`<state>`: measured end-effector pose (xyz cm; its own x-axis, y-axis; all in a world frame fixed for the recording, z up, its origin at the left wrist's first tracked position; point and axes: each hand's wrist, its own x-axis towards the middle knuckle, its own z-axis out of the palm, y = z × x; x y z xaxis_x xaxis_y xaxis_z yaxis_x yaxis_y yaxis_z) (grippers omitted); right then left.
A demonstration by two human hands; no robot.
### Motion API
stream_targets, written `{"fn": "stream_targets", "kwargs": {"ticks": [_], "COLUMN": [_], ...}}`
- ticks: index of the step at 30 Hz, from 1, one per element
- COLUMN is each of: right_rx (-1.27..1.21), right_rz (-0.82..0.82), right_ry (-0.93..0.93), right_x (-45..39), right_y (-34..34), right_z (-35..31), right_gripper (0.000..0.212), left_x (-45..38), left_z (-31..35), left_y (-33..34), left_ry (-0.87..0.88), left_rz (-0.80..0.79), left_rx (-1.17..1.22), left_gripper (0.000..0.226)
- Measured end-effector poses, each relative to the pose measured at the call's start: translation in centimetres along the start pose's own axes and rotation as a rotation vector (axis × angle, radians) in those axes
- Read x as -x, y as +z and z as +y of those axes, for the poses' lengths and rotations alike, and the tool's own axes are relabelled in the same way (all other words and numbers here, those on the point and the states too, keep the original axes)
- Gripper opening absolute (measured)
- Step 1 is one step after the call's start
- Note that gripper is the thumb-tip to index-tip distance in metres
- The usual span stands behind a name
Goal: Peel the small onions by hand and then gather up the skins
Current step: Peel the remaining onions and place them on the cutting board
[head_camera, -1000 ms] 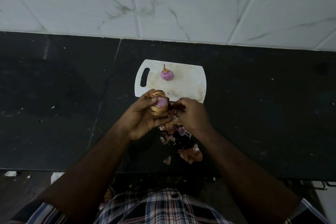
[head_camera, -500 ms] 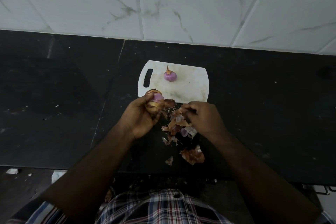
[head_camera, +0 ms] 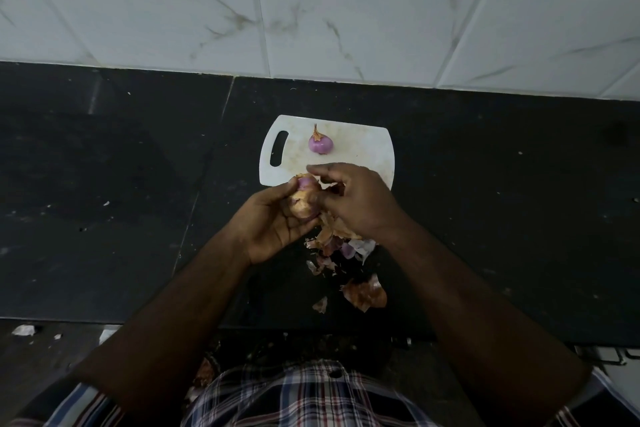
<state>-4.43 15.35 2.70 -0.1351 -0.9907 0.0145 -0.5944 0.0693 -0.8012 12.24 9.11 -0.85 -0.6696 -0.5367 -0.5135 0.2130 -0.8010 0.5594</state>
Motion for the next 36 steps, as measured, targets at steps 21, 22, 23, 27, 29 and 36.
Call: {"fn": "stream_targets", "kwargs": {"ticks": [21, 22, 23, 27, 29, 36], "right_rx": [0.082, 0.089, 0.089, 0.028, 0.053, 0.106], "right_rz": [0.333, 0.373, 0.399, 0.372, 0.356, 0.270], "right_ry": [-0.244, -0.253, -0.256, -0.220, -0.220, -0.148], "right_x": [1.1, 1.3, 1.4, 1.4, 1.3, 1.8], "right_y": [1.3, 1.4, 1.4, 0.9, 0.6, 0.1], "right_z": [0.7, 0.7, 0.6, 1.0, 1.3, 1.8], "right_gripper": [0.025, 0.021, 0.019, 0.019, 0.019, 0.025], "left_x": [-0.2, -0.2, -0.2, 0.0, 0.1, 0.5], "left_z": [-0.3, -0.3, -0.3, -0.3, -0.2, 0.0], "left_y": [1.9, 2.0, 2.0, 2.0, 2.0, 1.8], "left_ry": [0.119, 0.120, 0.121, 0.097, 0.074, 0.009], "left_rz": [0.095, 0.096, 0.096, 0.080, 0.070, 0.026], "left_rx": [-0.029, -0.021, -0.016, 0.002, 0.007, -0.006], "left_gripper": [0.039, 0.039, 0.039, 0.047, 0.050, 0.050]}}
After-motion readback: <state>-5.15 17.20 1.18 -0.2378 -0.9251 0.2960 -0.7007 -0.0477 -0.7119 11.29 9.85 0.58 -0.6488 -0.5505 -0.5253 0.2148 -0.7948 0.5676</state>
